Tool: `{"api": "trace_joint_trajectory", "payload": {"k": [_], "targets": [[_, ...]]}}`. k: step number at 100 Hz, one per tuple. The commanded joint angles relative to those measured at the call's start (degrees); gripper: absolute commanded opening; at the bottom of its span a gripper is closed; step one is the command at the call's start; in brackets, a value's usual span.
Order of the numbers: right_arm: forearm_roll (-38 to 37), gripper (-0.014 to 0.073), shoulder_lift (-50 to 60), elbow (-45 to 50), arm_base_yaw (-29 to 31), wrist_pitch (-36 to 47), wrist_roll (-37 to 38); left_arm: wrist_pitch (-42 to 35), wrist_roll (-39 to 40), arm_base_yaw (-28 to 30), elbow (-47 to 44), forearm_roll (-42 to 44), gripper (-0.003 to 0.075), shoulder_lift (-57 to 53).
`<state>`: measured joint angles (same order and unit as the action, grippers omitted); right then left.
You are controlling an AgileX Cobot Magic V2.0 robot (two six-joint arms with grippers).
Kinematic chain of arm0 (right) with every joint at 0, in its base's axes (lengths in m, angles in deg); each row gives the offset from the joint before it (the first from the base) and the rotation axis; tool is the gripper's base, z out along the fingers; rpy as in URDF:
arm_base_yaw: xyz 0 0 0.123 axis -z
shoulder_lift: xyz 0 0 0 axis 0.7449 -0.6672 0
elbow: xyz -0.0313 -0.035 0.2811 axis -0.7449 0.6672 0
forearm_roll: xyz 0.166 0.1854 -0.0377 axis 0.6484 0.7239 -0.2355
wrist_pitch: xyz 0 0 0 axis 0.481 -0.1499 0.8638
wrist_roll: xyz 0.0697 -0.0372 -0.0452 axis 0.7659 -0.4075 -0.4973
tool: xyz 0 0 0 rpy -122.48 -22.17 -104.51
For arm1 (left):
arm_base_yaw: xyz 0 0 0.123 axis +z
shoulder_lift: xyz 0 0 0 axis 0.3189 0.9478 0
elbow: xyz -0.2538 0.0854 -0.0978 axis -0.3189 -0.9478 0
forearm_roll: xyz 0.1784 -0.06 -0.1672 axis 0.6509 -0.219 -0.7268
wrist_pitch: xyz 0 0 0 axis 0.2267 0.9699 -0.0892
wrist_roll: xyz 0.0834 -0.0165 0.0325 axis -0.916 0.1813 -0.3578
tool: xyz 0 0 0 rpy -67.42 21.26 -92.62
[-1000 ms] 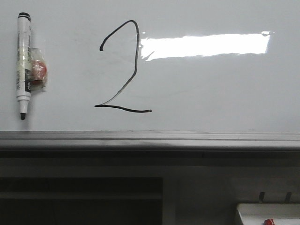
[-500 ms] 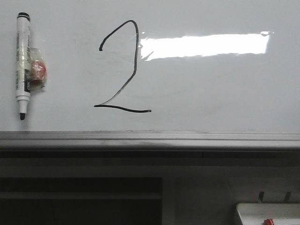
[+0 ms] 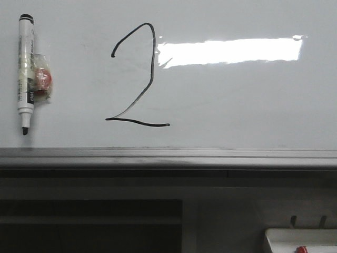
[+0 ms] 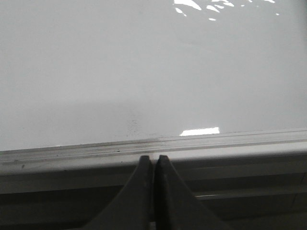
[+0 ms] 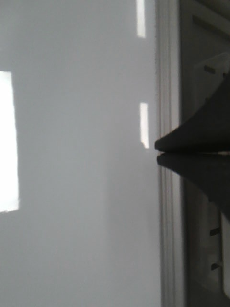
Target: Write number 2 on whiteboard
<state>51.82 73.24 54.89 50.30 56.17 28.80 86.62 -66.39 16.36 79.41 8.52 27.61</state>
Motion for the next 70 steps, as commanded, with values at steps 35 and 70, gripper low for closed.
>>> {"api": "trace_joint_trajectory", "payload": {"k": [35,70], "targets": [[2.1,-0.0062,1.3,1.5,0.5,-1.5,-4.0,-3.7,0.6,0.3,-0.7,-0.4,-0.002,-1.6],[2.1,-0.0062,1.3,1.5,0.5,-1.5,-4.0,-3.7,0.6,0.3,-0.7,-0.4,-0.002,-1.6]]}}
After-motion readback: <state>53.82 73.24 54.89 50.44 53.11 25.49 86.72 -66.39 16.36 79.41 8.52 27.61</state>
